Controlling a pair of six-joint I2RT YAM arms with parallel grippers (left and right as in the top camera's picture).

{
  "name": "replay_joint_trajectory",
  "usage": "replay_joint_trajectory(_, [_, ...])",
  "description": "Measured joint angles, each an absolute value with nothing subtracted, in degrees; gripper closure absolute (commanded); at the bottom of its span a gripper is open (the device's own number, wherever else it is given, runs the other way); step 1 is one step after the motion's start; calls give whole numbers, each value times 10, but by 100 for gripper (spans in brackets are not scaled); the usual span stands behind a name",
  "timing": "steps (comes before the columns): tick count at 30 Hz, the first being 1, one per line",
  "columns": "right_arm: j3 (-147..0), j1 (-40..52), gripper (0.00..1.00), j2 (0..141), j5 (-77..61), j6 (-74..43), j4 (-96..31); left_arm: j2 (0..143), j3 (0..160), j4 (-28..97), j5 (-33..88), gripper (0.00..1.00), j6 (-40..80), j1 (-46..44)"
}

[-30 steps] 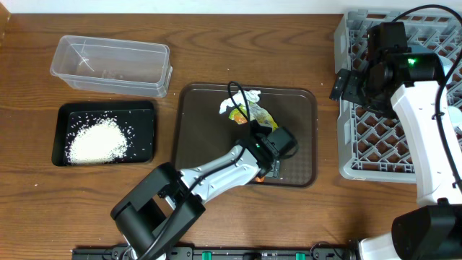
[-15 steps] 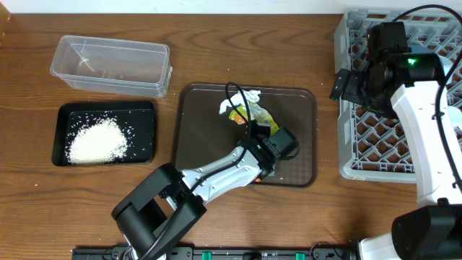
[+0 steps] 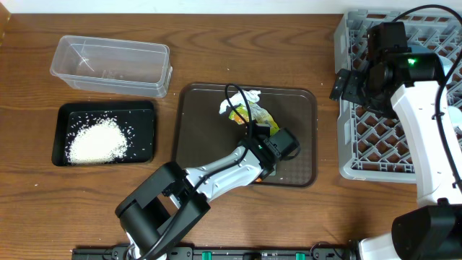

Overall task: Sort waste into correct bins and load items into the dishwasher rack
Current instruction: 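Grasp the orange carrot with the left gripper, then carry the carrot to the black rice tray and drop it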

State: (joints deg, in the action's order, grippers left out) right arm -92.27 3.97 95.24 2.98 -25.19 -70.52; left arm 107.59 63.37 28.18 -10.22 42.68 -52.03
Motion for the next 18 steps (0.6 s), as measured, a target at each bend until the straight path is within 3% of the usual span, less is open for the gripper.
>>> replay_joint_trajectory(7, [-923, 40, 1, 952, 30, -252, -705, 1076, 634, 280, -97, 57, 434, -522])
replay_joint_trajectory(18, [-923, 40, 1, 952, 30, -252, -705, 1073, 634, 290, -94, 70, 435, -513])
